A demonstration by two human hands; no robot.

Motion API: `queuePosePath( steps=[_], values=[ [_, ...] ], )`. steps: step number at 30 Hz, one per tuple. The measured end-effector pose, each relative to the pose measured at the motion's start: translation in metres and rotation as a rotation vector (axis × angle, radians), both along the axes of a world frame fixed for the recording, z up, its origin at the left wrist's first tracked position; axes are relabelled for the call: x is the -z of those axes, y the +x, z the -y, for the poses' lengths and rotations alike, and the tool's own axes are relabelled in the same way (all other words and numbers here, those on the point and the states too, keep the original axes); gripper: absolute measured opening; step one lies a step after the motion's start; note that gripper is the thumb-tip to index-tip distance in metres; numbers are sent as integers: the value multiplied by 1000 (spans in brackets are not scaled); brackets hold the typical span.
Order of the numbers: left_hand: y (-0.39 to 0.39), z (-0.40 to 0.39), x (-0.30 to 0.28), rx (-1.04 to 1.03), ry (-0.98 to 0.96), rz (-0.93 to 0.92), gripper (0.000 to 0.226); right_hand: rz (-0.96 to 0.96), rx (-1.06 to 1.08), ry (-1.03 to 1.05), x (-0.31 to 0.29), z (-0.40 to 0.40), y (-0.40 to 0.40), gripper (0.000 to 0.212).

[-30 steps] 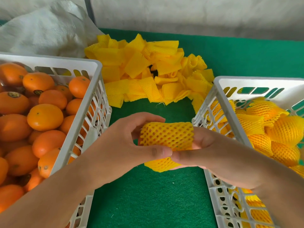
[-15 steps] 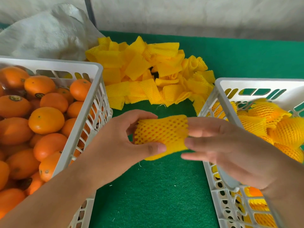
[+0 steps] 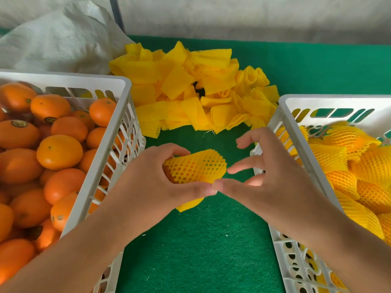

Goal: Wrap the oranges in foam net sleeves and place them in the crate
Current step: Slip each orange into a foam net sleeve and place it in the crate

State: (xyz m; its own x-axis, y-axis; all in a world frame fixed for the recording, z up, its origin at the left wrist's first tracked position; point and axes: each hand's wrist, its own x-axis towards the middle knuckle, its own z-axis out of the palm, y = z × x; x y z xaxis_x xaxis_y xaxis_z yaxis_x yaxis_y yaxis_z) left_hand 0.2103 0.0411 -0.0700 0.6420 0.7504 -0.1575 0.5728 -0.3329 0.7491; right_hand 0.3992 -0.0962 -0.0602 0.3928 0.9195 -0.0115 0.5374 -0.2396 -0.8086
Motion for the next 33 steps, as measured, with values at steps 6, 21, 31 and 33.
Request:
queuePosePath(
  steps=[6,21,31,33],
  values=[
    [1,-2,4,-77,-379,185,64,162,-222,-83,3,1,-17,65],
    [2,1,5,-20,-416,445,31,-507,-89,-58,7,-10,0,49],
    [0,9,7,-52,203,293,13,-431,-79,-73,7,-10,-2,51],
    [1,11,6,-11,291,269,16,-362,-40,-71,8,-10,-3,51]
  ],
)
